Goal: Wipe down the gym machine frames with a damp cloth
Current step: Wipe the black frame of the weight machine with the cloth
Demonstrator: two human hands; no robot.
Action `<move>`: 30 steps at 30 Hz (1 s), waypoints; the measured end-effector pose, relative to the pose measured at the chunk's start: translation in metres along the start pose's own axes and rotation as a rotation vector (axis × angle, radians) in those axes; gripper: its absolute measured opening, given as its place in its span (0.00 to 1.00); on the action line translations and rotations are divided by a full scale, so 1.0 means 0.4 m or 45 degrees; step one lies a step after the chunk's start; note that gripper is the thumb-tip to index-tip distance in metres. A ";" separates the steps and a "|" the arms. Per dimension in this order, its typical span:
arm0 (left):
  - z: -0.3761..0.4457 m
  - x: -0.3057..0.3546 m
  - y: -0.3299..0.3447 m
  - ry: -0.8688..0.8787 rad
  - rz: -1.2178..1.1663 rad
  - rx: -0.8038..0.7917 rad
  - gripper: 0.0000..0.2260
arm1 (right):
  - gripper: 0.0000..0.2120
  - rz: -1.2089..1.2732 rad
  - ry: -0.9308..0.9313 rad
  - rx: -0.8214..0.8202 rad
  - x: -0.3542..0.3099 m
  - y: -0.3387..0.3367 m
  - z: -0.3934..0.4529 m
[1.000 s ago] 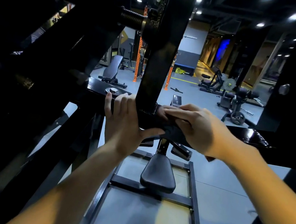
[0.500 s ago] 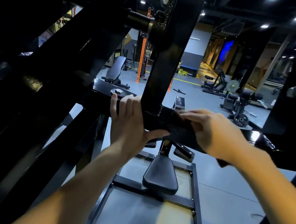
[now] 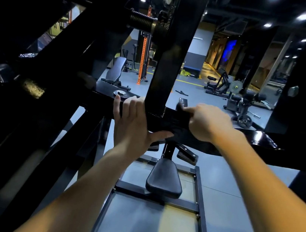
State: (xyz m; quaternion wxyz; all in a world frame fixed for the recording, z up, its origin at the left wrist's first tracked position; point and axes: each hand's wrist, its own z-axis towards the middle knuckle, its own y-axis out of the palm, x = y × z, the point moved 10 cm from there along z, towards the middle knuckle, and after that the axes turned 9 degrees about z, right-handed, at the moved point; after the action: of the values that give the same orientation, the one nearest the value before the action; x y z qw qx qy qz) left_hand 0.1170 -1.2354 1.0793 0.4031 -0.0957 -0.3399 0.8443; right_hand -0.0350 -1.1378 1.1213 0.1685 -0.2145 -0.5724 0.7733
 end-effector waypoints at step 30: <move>-0.011 0.001 -0.001 -0.002 0.106 0.034 0.50 | 0.31 -0.225 -0.112 0.113 0.040 -0.033 -0.193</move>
State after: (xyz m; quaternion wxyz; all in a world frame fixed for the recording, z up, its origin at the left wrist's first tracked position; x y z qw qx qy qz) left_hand 0.1189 -1.2328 1.0763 0.3685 -0.1037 -0.3247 0.8649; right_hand -0.0080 -1.0633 1.1124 0.2201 -0.1212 -0.5611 0.7887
